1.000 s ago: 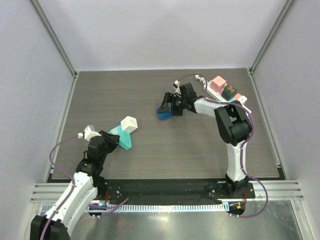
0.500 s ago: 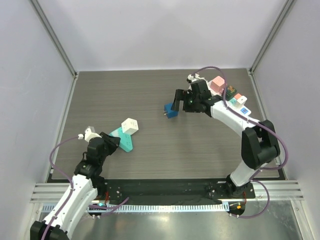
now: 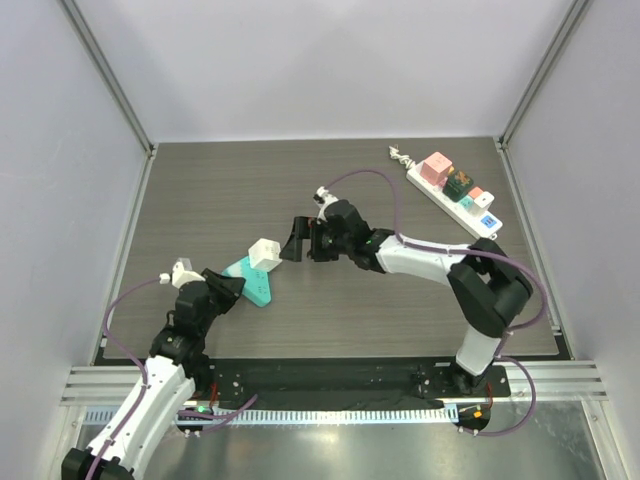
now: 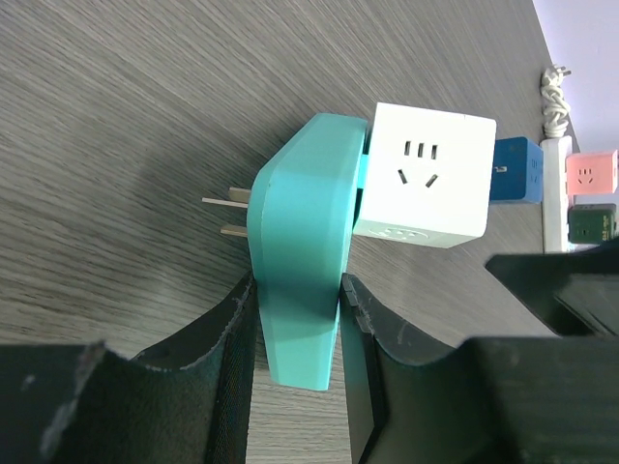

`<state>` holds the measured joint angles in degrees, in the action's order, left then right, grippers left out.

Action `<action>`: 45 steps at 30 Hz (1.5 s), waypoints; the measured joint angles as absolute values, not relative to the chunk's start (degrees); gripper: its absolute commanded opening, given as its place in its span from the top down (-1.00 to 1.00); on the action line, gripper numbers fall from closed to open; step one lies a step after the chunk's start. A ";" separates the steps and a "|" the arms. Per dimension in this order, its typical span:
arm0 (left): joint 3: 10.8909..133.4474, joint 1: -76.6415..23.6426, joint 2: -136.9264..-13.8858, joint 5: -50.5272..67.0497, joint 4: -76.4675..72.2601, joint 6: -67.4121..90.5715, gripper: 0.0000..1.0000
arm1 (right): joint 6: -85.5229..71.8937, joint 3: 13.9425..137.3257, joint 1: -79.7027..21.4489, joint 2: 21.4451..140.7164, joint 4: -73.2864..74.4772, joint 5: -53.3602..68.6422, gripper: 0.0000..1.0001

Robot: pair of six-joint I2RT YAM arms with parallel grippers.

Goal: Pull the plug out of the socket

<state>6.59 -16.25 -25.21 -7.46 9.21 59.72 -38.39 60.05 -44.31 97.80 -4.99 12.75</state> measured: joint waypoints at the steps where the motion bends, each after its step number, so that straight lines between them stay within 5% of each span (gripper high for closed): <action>1: 6.52 -16.32 -25.21 -7.46 9.13 59.83 0.99 | -39.00 60.97 -44.88 99.24 -5.87 12.69 -1.00; 19: 6.50 -16.56 -25.21 -8.03 9.56 61.36 1.00 | -42.00 68.18 -47.11 110.50 -14.44 11.64 -0.99; 45: 7.27 -18.48 -28.08 -10.85 9.15 64.20 1.00 | -48.01 72.10 -47.62 117.80 -19.44 13.08 -0.65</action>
<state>7.27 -18.48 -28.08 -10.85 9.15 64.20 -48.01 72.10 -47.62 117.80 -19.44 13.08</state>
